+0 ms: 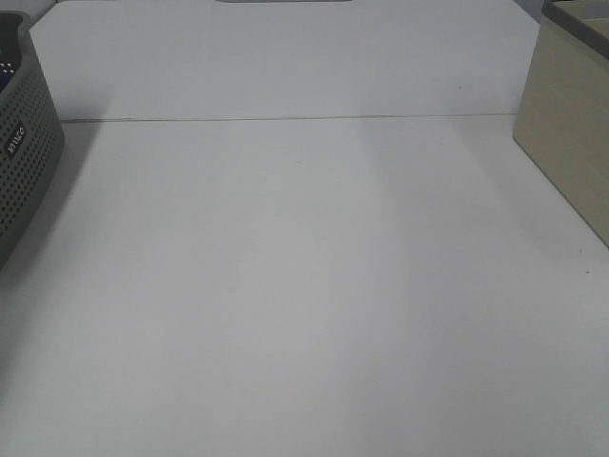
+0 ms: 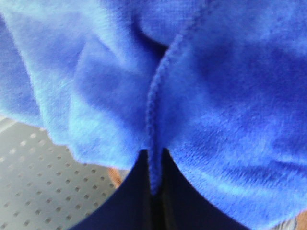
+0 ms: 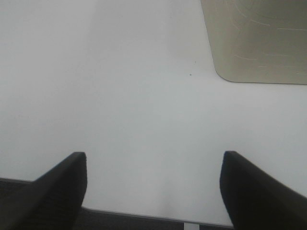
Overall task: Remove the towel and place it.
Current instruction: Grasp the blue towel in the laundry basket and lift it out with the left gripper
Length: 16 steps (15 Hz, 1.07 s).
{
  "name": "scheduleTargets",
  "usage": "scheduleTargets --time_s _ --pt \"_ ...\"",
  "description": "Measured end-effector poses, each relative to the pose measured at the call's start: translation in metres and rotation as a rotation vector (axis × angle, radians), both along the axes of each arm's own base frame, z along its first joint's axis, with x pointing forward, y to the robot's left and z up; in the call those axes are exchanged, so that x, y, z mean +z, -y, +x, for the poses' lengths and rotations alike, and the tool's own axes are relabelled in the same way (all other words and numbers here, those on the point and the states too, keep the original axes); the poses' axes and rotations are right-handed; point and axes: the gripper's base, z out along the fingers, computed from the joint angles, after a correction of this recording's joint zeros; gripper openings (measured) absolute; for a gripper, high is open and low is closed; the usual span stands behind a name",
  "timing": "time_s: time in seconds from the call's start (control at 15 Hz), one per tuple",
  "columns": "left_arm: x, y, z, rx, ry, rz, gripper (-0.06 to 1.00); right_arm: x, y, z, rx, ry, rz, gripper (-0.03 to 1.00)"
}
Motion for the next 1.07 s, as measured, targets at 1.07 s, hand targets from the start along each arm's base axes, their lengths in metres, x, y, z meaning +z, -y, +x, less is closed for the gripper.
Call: scheduleTargets --time_s 1.07 --pt "0.241 0.089 -0.101 0.141 0.539 -0.235 0.00 0.000 0.000 0.000 0.000 0.000 0.000 0.76"
